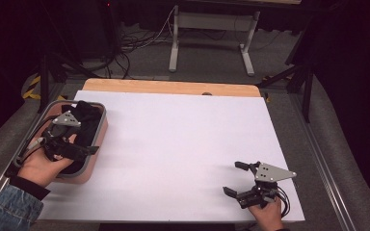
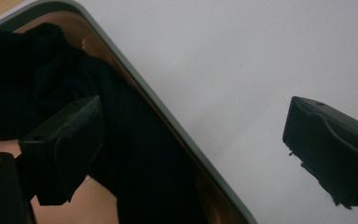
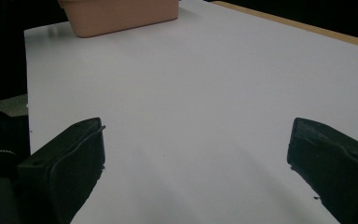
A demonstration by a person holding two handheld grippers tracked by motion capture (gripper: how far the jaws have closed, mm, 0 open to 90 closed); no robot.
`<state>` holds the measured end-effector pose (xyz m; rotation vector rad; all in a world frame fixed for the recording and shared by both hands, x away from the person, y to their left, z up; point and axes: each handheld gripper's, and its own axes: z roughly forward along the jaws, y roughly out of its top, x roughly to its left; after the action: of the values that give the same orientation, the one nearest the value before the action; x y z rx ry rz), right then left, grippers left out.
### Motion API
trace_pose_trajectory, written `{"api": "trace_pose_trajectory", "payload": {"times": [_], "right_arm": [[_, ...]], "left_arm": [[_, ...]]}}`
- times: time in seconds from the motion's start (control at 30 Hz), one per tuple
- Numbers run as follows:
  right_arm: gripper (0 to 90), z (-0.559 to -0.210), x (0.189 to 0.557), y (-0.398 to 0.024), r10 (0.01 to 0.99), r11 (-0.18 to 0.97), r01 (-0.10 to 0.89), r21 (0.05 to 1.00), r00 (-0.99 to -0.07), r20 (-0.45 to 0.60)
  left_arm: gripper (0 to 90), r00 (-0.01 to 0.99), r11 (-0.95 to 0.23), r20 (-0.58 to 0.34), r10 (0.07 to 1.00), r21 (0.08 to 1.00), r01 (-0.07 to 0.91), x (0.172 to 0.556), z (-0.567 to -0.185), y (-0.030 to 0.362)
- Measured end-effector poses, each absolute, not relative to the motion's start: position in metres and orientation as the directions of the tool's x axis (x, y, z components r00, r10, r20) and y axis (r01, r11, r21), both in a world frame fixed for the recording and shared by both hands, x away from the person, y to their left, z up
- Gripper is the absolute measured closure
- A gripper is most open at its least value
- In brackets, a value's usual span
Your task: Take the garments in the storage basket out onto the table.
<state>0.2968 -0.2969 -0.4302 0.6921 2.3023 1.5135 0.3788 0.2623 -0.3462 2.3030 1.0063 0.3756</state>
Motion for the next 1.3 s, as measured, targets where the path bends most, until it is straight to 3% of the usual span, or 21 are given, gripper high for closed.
{"api": "trace_pose_trajectory", "payload": {"times": [0.77,1.3], "right_arm": [[4.6,-0.431,0.297,-0.296,0.54,0.333,0.235,0.913,-0.841,0.02],[4.6,-0.431,0.297,-0.296,0.535,0.333,0.228,0.915,-0.845,0.016]], "left_arm": [[7.4,0.599,-0.538,0.016,0.801,0.461,0.706,0.401,-0.357,0.285],[7.7,0.611,-0.569,-0.004,0.791,0.362,0.738,0.405,-0.375,0.284]]}}
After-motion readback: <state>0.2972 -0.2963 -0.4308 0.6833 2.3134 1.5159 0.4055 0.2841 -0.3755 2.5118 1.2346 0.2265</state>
